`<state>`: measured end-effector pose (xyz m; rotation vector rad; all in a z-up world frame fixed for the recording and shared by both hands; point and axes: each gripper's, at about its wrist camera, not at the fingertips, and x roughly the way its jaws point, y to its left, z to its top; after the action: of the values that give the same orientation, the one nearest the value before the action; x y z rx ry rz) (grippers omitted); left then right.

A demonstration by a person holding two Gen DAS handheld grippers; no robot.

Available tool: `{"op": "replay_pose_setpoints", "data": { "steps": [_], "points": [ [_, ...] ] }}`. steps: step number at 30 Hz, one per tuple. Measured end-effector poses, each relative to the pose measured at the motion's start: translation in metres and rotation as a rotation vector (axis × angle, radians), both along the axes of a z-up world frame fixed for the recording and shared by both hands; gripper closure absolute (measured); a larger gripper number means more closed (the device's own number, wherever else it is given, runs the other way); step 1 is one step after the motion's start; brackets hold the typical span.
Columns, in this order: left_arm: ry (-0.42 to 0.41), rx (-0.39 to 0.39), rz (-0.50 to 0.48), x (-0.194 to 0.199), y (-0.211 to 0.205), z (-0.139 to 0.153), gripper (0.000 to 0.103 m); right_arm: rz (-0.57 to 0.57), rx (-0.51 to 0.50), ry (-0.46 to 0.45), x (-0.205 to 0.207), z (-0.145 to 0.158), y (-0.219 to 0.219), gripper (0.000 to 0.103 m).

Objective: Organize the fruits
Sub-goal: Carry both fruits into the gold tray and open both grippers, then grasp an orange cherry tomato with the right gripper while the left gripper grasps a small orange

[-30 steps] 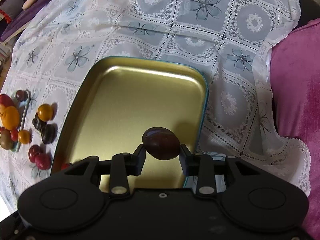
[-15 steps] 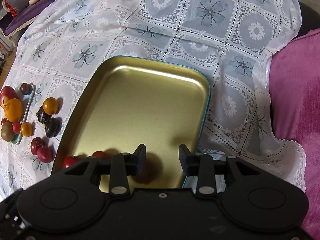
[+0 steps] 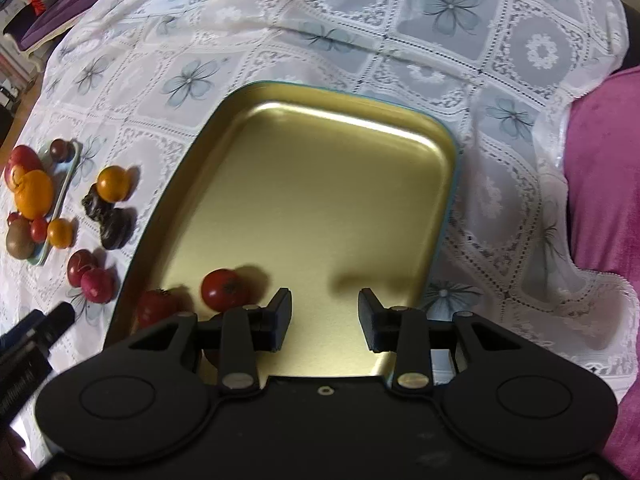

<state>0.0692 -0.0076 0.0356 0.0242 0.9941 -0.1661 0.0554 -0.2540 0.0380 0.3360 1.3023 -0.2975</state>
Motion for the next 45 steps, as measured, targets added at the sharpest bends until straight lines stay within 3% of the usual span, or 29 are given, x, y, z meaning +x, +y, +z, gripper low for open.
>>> {"op": "replay_pose_setpoints", "data": {
  "steps": [3, 8, 17, 24, 40, 45],
  "points": [
    [0.010, 0.027, 0.063, 0.006, 0.014, -0.001, 0.049, 0.016, 0.010, 0.002, 0.005, 0.000, 0.007, 0.065],
    [0.052, -0.002, 0.100, 0.019, 0.033, 0.000, 0.049, 0.058, 0.036, -0.003, 0.016, 0.006, 0.022, 0.064],
    [0.047, 0.005, 0.190, 0.050, 0.055, 0.017, 0.049, 0.176, 0.024, -0.054, 0.046, 0.028, 0.058, 0.063],
    [0.078, 0.039, 0.163, 0.079, 0.055, 0.009, 0.049, 0.244, 0.008, -0.073, 0.078, 0.034, 0.080, 0.062],
    [0.170, -0.005, 0.166, 0.132, 0.058, -0.044, 0.050, 0.352, 0.057, -0.100, 0.147, -0.002, 0.118, 0.062],
    [0.191, 0.020, 0.163, 0.139, 0.053, -0.054, 0.050, 0.380, 0.077, -0.070, 0.170, -0.023, 0.135, 0.062]
  ]
}}
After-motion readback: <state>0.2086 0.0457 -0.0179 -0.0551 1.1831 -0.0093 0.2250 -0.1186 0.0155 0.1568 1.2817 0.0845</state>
